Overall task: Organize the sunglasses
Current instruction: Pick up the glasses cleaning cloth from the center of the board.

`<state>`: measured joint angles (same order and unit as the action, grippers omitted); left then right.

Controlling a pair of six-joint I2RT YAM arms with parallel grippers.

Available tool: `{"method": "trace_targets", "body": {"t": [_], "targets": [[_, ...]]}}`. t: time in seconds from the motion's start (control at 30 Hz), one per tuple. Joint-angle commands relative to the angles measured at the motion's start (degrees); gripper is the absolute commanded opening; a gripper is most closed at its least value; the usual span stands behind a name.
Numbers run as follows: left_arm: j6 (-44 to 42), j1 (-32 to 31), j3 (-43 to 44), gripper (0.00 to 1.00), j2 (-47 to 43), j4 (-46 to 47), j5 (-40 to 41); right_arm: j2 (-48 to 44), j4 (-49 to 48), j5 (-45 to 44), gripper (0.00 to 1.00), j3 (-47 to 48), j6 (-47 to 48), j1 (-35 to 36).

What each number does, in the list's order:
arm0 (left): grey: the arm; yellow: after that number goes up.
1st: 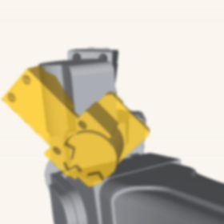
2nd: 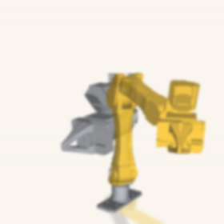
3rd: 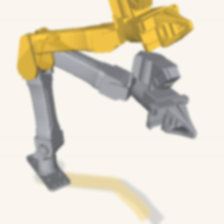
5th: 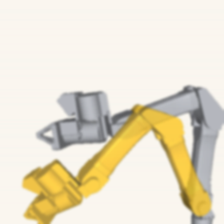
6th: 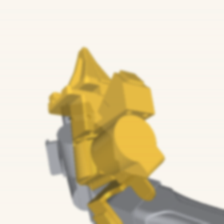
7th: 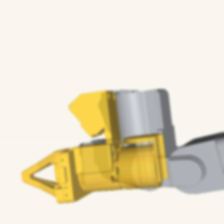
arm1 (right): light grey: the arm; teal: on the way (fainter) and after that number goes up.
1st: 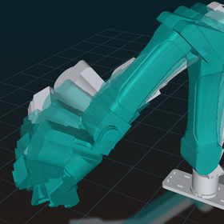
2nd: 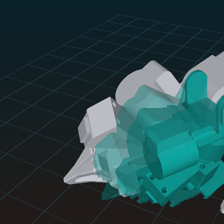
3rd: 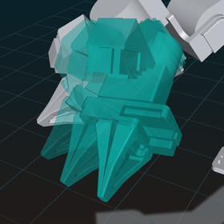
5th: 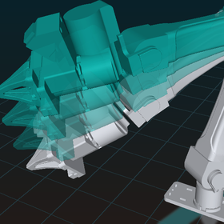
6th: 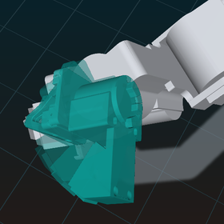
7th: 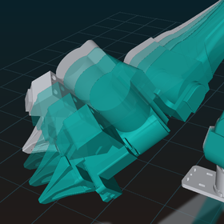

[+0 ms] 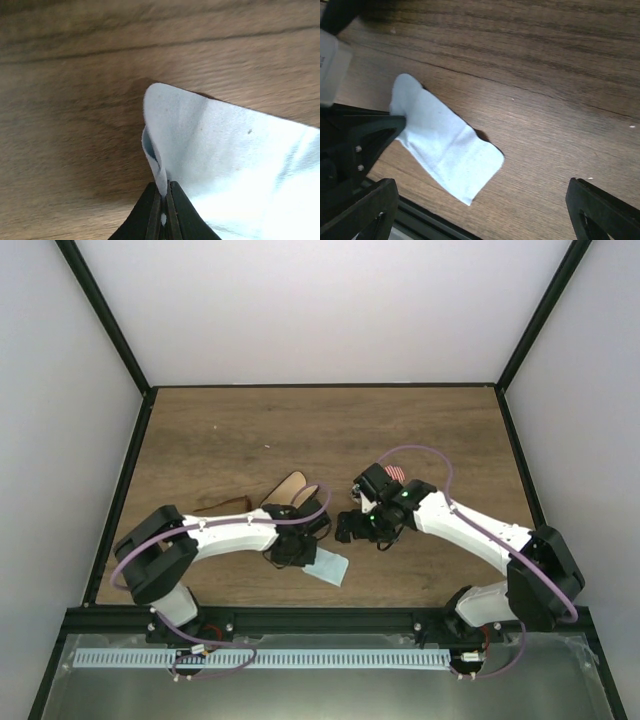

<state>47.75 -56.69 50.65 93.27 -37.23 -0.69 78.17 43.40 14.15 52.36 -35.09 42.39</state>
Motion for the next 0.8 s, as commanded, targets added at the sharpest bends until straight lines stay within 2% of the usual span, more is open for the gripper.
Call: {"method": "trace_targets", "body": {"t": [0.0,0.3,0.47,0.77], "targets": [[-2.6,-0.4,8.5,0.04,1.3,-3.7,1.3,-2.3,-2.6,6.4,0.95,3.7,0.9,-2.4],[-6.6,1.4,25.8,0.04,2.7,-12.1,1.3,-7.7,-4.0,2.8,0.93,7.2,-3.2,-9.8],[-8.3,4.6,32.8,0.04,5.0,-15.1,-0.7,-8.1,-5.2,1.3,0.93,5.7,-5.7,-12.2],[-10.4,12.8,45.4,0.04,10.4,-17.4,-3.9,-5.7,-7.0,1.6,0.94,6.2,-4.5,-12.7]]}}
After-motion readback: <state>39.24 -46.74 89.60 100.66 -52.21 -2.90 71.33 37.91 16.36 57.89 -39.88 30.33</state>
